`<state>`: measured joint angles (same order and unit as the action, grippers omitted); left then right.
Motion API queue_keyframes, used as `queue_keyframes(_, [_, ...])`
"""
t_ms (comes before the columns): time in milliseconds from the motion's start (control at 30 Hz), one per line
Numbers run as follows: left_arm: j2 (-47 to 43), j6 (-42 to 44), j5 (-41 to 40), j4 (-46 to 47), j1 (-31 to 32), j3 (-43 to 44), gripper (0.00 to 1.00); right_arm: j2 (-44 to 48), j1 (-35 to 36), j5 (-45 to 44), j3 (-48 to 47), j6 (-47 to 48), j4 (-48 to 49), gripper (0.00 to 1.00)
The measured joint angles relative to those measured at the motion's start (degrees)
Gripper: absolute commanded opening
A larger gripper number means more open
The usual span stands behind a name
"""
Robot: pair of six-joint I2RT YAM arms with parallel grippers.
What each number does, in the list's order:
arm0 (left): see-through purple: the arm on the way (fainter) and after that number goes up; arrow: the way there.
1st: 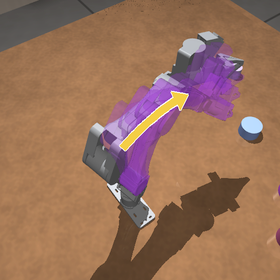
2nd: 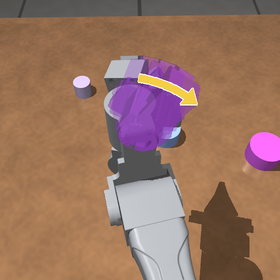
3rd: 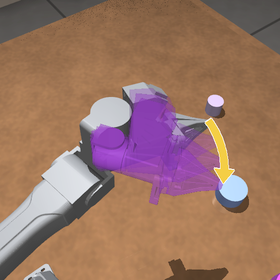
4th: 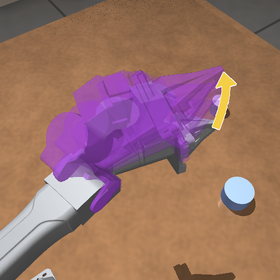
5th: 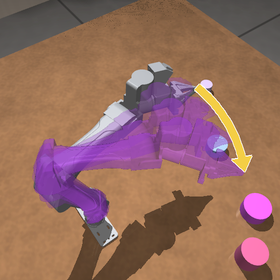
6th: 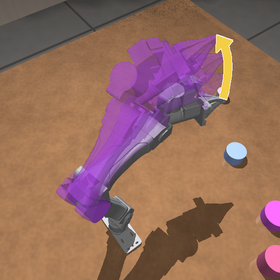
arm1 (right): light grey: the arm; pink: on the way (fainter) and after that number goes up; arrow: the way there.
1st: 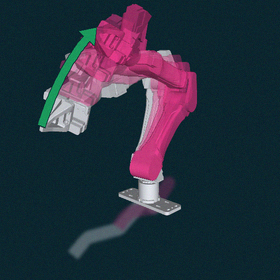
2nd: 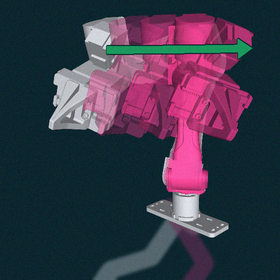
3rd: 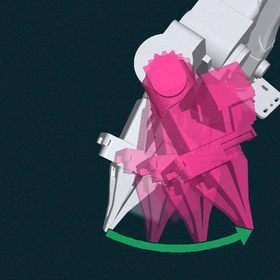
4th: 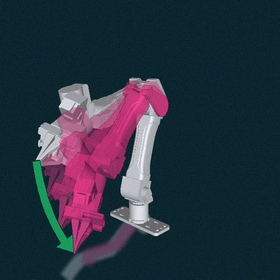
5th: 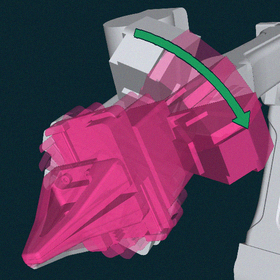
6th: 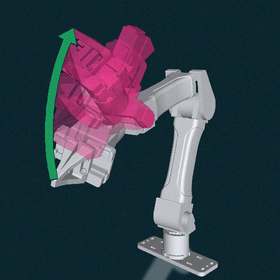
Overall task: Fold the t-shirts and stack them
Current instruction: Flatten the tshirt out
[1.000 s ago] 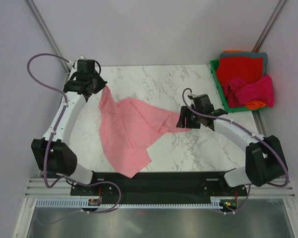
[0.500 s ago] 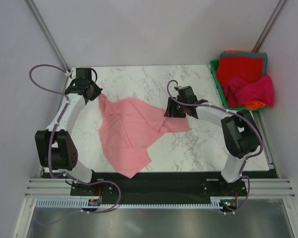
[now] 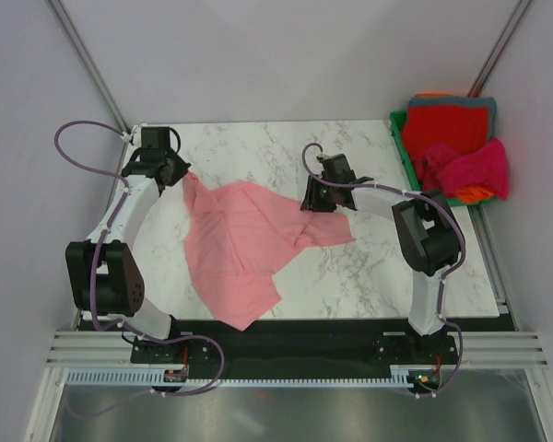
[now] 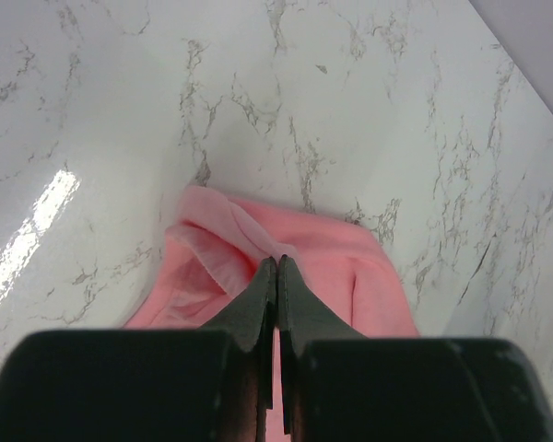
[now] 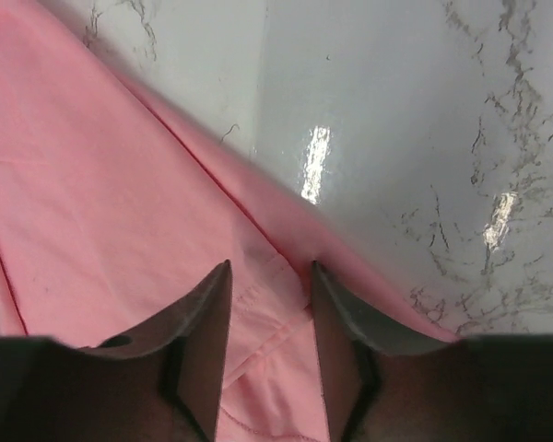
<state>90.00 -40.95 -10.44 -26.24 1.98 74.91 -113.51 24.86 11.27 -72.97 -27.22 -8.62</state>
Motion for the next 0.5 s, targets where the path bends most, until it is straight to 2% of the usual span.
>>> queue_keyframes(67, [0.0, 0.0, 0.0, 0.2, 0.0, 0.0, 0.02, -0.5, 0.0, 0.0, -0.4, -0.1, 0.0, 0.31])
queue_keyframes(100, [0.0, 0.0, 0.0, 0.2, 0.0, 0.0, 0.02, -0.6, 0.0, 0.0, -0.5, -0.2, 0.0, 0.22])
queue_keyframes(167, [0.0, 0.0, 0.0, 0.2, 0.0, 0.0, 0.02, -0.7, 0.0, 0.0, -0.5, -0.3, -0.2, 0.16])
queue_keyframes(267, [0.0, 0.0, 0.0, 0.2, 0.0, 0.0, 0.02, -0.5, 0.0, -0.2, -0.5, -0.1, -0.8, 0.01])
queue_keyframes(500, [-1.0, 0.0, 0.2, 0.1, 0.0, -0.3, 0.02, 4.3, -1.2, 0.0, -0.5, -0.1, -4.1, 0.00])
